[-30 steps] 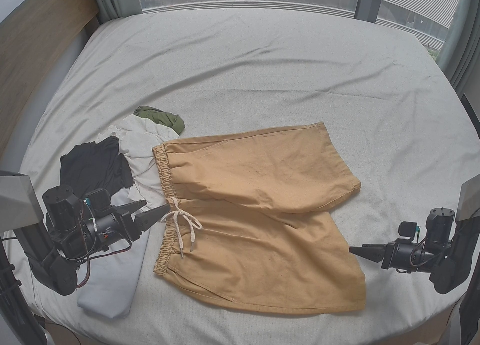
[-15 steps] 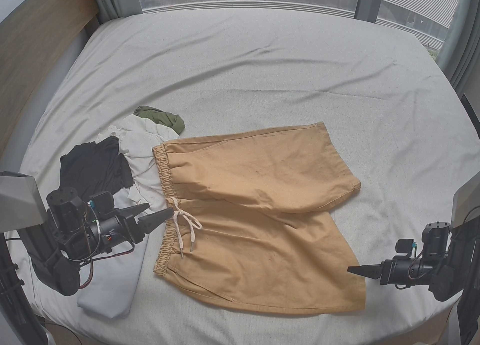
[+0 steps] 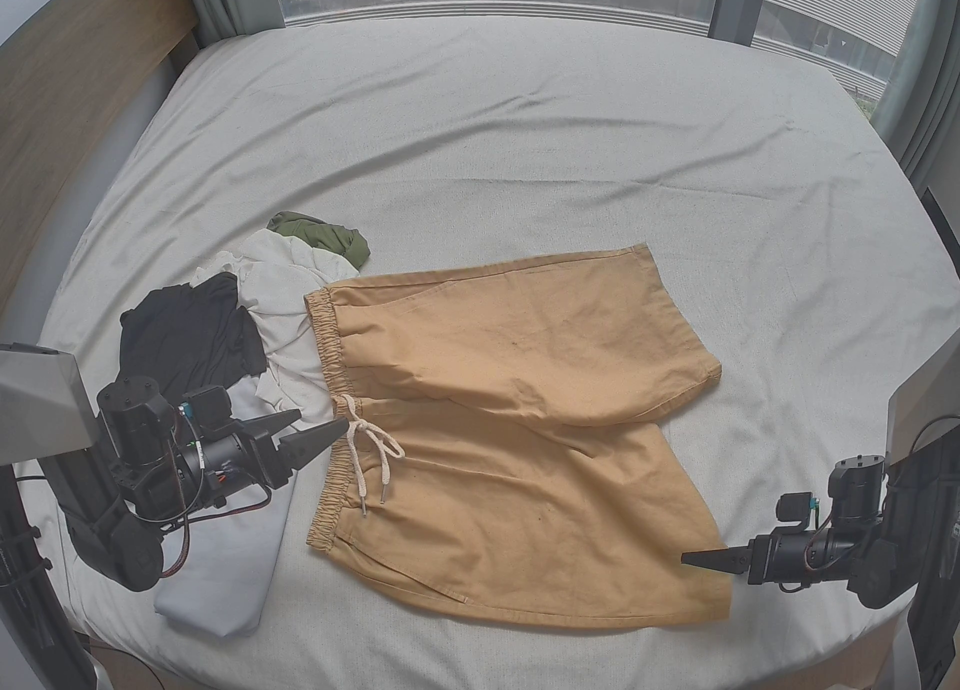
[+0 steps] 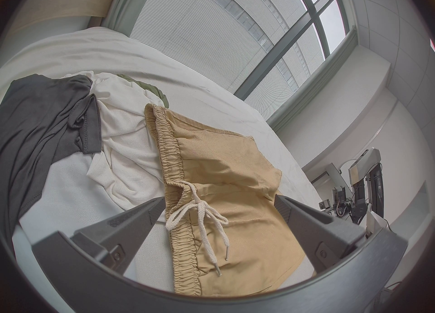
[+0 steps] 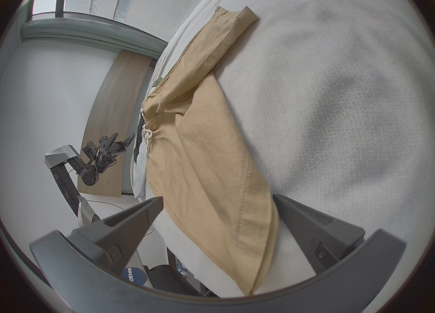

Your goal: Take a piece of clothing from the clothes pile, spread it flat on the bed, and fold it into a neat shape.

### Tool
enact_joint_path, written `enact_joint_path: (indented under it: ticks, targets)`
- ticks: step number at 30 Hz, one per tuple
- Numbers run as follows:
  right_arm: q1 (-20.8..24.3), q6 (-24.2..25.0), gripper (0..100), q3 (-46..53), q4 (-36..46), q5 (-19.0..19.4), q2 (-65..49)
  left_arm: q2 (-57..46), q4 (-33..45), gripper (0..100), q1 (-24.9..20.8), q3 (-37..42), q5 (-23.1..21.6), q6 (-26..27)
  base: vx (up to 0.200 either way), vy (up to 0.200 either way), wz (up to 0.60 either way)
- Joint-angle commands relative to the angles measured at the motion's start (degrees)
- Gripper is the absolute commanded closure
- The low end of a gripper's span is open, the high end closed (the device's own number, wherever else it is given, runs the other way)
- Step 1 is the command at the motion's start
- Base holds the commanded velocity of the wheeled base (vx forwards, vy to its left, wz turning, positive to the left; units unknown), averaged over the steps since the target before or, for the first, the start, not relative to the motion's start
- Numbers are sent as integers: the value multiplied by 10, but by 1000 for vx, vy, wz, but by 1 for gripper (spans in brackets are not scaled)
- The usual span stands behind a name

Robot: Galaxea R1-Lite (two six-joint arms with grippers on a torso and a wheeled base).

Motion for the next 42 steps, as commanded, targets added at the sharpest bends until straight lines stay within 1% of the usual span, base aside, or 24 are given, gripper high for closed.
enact_joint_path:
  ticks: [1,4,5,8,9,10,12,17,20,25,30,32,34,35,42]
  targets:
    - [14,1,0,10,0,8,-16,7,0,0,0,-3,1,0,0,0,0]
    - [22,10,0,10,0,18,-34,8,0,0,0,-4,1,0,0,0,0]
    - [30,30,0,10,0,20,-53,11,-1,0,0,-5,1,0,0,0,0]
    - [48,69,0,10,0,26,-98,19,-1,0,1,-9,1,1,0,0,0]
    - [48,69,0,10,0,26,-98,19,-1,0,1,-9,1,1,0,0,0]
    - [56,87,0,10,0,36,-122,24,-1,0,1,-12,1,2,0,0,0]
    - [66,109,0,10,0,43,-156,26,-1,0,1,-13,1,6,0,0,0]
    - [88,177,0,9,-1,44,-227,28,-2,0,1,-13,1,11,0,0,0]
    - [92,194,0,6,0,45,-247,28,-2,0,1,-13,1,11,0,0,0]
    - [89,197,0,-6,0,44,-245,27,-2,0,1,-13,1,11,0,0,0]
    - [79,192,0,-19,-1,37,-205,28,-2,0,1,-13,1,11,0,0,0]
    - [60,186,0,-31,-1,22,-179,32,-2,0,1,-13,1,12,0,0,0]
    - [59,185,0,-33,-1,20,-178,32,-2,0,0,-13,1,12,0,0,0]
    - [50,182,0,-40,-1,10,-157,33,-2,0,0,-13,1,13,0,0,0]
    - [30,181,0,-56,-1,7,-113,34,-2,0,0,-13,1,13,0,0,0]
